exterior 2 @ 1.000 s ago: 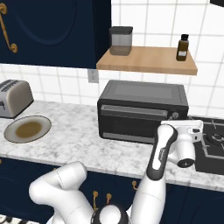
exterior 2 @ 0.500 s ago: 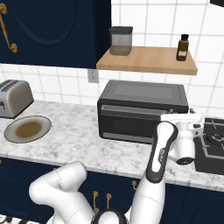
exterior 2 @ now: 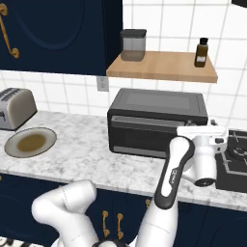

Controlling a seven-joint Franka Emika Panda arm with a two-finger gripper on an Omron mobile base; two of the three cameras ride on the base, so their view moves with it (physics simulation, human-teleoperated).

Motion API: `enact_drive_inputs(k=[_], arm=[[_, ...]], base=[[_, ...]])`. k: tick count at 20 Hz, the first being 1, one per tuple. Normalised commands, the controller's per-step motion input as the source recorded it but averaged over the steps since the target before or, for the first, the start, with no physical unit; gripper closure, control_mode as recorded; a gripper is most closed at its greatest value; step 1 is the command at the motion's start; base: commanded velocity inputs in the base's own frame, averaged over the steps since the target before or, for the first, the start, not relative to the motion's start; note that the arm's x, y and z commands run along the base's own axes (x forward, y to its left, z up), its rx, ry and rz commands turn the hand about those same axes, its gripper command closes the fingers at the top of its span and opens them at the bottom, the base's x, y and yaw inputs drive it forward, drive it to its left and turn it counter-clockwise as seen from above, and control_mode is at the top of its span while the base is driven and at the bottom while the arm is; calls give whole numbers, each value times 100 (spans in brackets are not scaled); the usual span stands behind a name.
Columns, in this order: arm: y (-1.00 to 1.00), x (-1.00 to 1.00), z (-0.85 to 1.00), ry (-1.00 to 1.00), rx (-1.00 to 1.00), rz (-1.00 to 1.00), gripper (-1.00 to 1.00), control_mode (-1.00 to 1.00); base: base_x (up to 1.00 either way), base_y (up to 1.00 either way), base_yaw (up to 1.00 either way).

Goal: Pick up the kebab skewer and baguette bread, and place them inside the toaster oven. Close the toaster oven door and start by setting the timer.

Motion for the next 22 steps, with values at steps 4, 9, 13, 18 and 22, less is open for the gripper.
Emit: enact_drive_inputs(k=[4,9,13,18,22], arm=[[2,-47,0,7,1,0,-100,-100],[2,-1,0,15,5,0,-100,-100],[0,2,-4,12,8,0,-100,-100],[0,6,-21,7,8,0,-100,-100],[0,32,-29,3,8,0,-100,-100]], base=[[0,0,0],[0,0,0],[0,0,0],[0,0,0],[0,0,0]])
